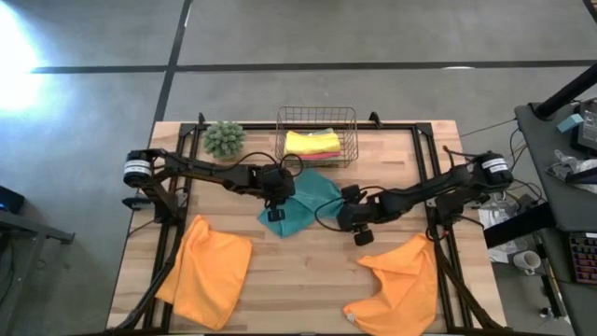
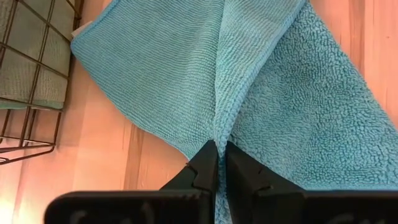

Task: Fold microfiber towels
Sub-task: Fold the blue towel

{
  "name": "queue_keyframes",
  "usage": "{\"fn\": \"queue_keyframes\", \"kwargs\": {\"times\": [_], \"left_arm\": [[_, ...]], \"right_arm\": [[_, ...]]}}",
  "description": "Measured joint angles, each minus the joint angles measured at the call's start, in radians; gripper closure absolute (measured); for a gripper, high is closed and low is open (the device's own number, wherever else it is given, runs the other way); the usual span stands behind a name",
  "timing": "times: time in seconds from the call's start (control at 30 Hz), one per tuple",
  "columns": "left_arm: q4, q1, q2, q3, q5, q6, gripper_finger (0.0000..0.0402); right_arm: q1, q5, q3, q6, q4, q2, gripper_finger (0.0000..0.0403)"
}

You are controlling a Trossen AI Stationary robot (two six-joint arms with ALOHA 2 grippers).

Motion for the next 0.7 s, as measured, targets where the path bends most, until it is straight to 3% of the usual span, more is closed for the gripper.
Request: {"fn": "queue_keyframes", "kwargs": {"times": [0.13,0.3,0.47,0.57,0.7], "left_arm": [[0.000,0.000,0.000,0.000,0.000,0.001,0.0395],[0.000,0.000,0.000,0.000,0.000,0.003,0.0395],[0.000,0.000,0.000,0.000,0.000,0.005,0.0395],[0.001,0.000,0.000,0.000,0.000,0.006,0.0395],[-0.003,-0.001,-0.008,0.000,0.001,0.007,0.0395]], "right_arm": [[-0.011,0.002,0.003,-0.055,-0.001,0.038,0.0238],[-0.026,0.148,0.009,-0.068,0.002,0.091,0.0246],[-0.038,0.150,0.023,-0.081,0.022,0.122,0.0262],[-0.039,0.148,0.032,-0.077,0.019,0.132,0.0287],[-0.042,0.102,0.051,-0.070,0.017,0.131,0.0354]]}}
